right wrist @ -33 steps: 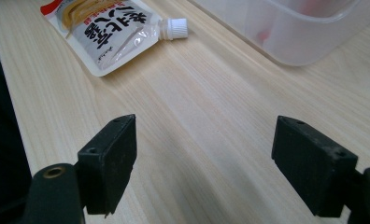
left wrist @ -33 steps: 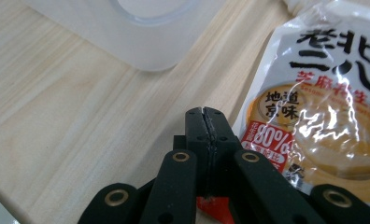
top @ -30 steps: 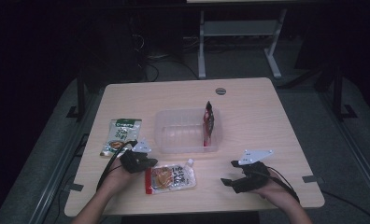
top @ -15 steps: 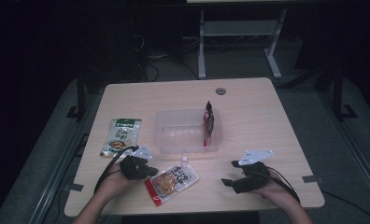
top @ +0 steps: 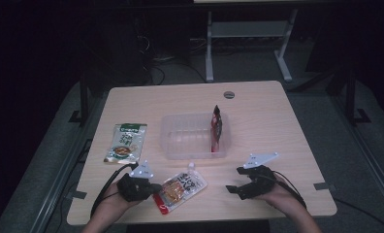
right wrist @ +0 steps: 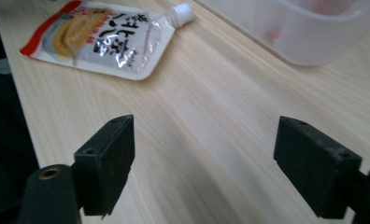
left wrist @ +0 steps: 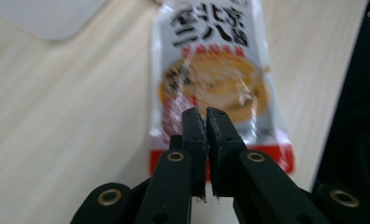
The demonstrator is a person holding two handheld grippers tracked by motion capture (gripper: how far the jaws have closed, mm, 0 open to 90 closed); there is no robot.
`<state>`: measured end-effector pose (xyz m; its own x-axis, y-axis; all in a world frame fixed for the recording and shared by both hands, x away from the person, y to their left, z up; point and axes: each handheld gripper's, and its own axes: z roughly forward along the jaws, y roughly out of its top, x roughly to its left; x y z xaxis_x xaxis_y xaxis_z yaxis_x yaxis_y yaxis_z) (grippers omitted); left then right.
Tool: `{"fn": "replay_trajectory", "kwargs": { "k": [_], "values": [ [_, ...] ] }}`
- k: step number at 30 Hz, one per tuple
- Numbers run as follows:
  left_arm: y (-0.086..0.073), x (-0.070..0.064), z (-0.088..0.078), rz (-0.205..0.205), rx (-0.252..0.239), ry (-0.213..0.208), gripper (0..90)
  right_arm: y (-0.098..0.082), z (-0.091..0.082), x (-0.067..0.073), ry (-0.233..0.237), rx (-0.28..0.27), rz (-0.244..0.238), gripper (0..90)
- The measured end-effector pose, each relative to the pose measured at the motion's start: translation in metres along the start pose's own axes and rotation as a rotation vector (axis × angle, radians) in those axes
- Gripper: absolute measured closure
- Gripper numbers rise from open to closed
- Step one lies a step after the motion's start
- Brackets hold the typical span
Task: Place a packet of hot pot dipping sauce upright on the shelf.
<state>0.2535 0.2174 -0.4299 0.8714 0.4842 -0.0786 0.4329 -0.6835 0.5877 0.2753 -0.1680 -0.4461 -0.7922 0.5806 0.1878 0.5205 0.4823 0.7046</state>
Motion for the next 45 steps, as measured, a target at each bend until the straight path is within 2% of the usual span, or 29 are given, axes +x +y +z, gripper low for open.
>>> {"fn": "replay_trajectory", "kwargs": {
  "k": [1,4,8,11,12,17,21,23,25,26,31,36,39,42,45],
  "values": [
    [-0.001,-0.003,0.001,-0.016,-0.008,-0.008,85.9,0.003,0.002,0.002,0.007,0.005,0.005,19.0],
    [0.000,-0.003,0.003,0.006,-0.003,-0.006,88.6,0.012,0.010,0.006,0.049,0.005,0.009,19.4],
    [-0.001,-0.001,0.011,0.020,0.045,-0.039,89.5,0.027,0.025,0.012,0.070,0.024,0.003,18.0],
    [-0.002,-0.002,0.014,0.032,0.063,-0.049,89.5,0.035,0.038,0.014,0.116,0.041,0.009,17.0],
    [-0.002,-0.003,0.015,0.018,0.053,-0.048,89.5,0.038,0.043,0.014,0.128,0.047,0.011,16.9],
    [-0.001,-0.003,0.018,0.038,0.084,-0.047,89.7,0.051,0.063,0.015,0.143,0.065,0.019,16.6],
    [-0.001,-0.002,0.020,0.033,0.094,-0.054,89.7,0.058,0.079,0.018,0.163,0.088,0.011,16.7],
    [-0.001,-0.001,0.019,0.037,0.104,-0.059,89.8,0.061,0.086,0.020,0.182,0.106,0.023,16.7],
    [-0.001,-0.001,0.020,0.023,0.099,-0.062,89.8,0.062,0.091,0.022,0.180,0.124,0.028,17.2],
    [-0.001,-0.001,0.020,0.022,0.101,-0.064,89.8,0.061,0.093,0.022,0.173,0.135,0.021,17.3],
    [-0.001,-0.001,0.020,0.024,0.105,-0.065,89.8,0.060,0.092,0.022,0.205,0.135,0.034,21.8],
    [-0.001,0.000,0.020,0.022,0.103,-0.066,89.8,0.059,0.094,0.024,0.228,0.136,0.023,27.7],
    [-0.001,0.000,0.020,0.021,0.103,-0.070,89.8,0.060,0.095,0.028,0.206,0.134,0.003,30.0],
    [-0.001,0.000,0.020,0.020,0.103,-0.070,89.8,0.061,0.097,0.026,0.228,0.132,0.020,36.8],
    [-0.001,0.000,0.020,0.014,0.097,-0.072,89.8,0.062,0.100,0.023,0.270,0.128,0.034,43.6]
  ]
}}
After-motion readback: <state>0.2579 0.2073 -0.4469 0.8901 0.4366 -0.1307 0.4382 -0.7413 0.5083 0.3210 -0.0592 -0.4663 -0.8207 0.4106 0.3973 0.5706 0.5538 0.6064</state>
